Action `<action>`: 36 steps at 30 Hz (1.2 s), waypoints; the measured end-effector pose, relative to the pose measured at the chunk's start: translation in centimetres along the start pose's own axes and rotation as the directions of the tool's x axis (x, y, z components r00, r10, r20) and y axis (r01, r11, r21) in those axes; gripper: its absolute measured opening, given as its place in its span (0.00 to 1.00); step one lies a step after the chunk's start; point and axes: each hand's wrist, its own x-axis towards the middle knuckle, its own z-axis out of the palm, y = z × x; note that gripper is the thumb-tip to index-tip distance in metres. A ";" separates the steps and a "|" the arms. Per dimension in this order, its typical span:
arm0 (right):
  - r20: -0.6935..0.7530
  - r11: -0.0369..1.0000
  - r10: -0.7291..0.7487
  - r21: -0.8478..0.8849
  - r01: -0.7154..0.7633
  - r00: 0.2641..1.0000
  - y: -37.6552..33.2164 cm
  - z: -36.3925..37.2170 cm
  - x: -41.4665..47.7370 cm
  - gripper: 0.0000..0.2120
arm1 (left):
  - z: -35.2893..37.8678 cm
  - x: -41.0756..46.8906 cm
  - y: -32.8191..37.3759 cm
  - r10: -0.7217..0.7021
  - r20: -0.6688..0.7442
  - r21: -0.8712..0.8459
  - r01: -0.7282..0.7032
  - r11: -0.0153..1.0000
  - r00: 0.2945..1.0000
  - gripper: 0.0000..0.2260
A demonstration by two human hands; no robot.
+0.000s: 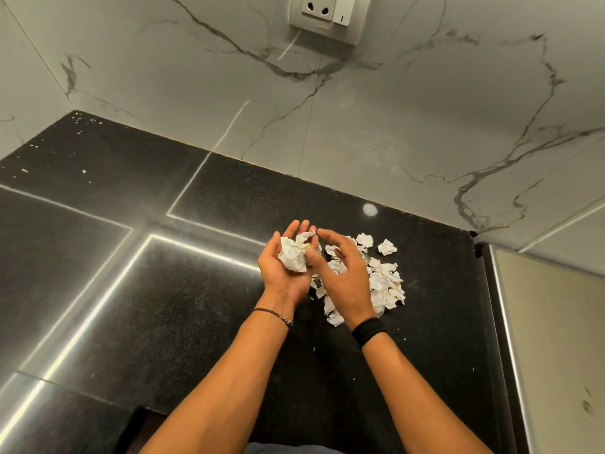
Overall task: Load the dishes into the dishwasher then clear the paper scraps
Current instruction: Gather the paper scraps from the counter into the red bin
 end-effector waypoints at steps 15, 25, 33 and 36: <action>0.029 0.741 0.366 0.595 -0.310 0.930 -4.7 4.8 -5.5 0.22 | -2.4 -8.3 -0.3 0.199 0.099 0.000 -0.200 0.980 0.975 0.17; 0.446 0.666 0.242 0.570 -0.482 0.862 -5.8 6.8 -21.3 0.23 | -10.5 -24.6 -2.4 0.535 -0.108 -0.023 -0.540 0.841 0.838 0.15; 0.596 0.626 0.393 0.385 -0.678 0.700 -2.6 8.6 -34.4 0.23 | -22.4 -32.2 -5.0 0.531 -0.447 -0.014 -0.599 0.801 0.720 0.17; 0.603 0.580 0.479 0.329 -0.745 0.638 -0.5 10.0 -36.9 0.19 | -26.0 -33.1 -5.6 0.515 -0.498 0.044 -0.573 0.818 0.698 0.18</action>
